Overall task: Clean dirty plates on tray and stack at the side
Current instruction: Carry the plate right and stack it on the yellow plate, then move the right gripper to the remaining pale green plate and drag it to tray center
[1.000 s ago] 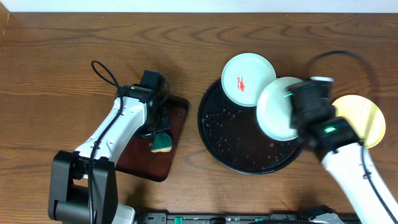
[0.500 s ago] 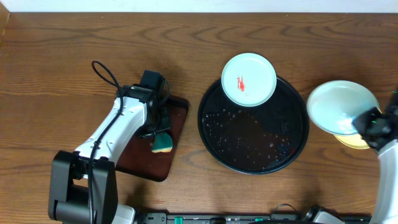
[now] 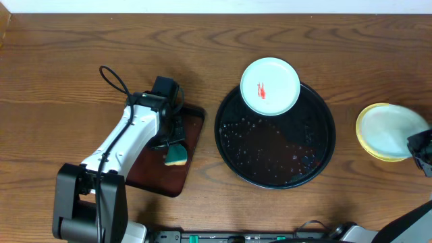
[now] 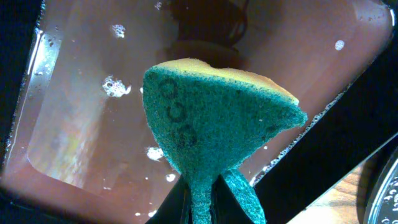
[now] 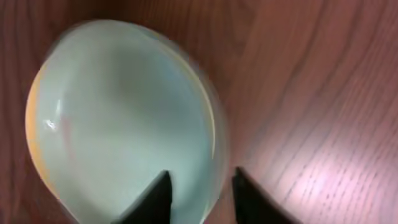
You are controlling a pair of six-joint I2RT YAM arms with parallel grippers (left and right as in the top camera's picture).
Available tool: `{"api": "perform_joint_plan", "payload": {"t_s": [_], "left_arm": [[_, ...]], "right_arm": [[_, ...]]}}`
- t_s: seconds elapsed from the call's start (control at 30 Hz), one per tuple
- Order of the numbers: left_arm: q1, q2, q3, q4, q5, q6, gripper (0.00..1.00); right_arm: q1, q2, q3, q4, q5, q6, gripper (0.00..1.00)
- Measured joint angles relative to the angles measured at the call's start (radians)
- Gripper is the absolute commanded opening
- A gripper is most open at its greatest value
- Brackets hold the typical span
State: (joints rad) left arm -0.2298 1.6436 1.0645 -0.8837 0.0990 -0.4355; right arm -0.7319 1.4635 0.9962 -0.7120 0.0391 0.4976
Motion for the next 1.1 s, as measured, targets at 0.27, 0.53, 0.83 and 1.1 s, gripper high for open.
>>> {"api": "perform_joint_plan", "payload": {"t_s": [0.27, 0.53, 0.83, 1.1], "left_arm": [[0.000, 0.000, 0.000, 0.000, 0.000, 0.000, 0.08], [0.000, 0.000, 0.000, -0.008, 0.000, 0.001, 0.08], [0.000, 0.000, 0.000, -0.010, 0.000, 0.007, 0.08], [0.000, 0.000, 0.000, -0.010, 0.000, 0.008, 0.08]], "right_arm": [[0.066, -0.097, 0.000, 0.010, -0.154, -0.117, 0.47], [0.461, -0.328, 0.012, 0.019, -0.336, -0.257, 0.50], [0.874, -0.045, 0.043, 0.203, -0.204, -0.278, 0.55], [0.835, 0.319, 0.108, 0.449, -0.135, -0.275, 0.53]]}}
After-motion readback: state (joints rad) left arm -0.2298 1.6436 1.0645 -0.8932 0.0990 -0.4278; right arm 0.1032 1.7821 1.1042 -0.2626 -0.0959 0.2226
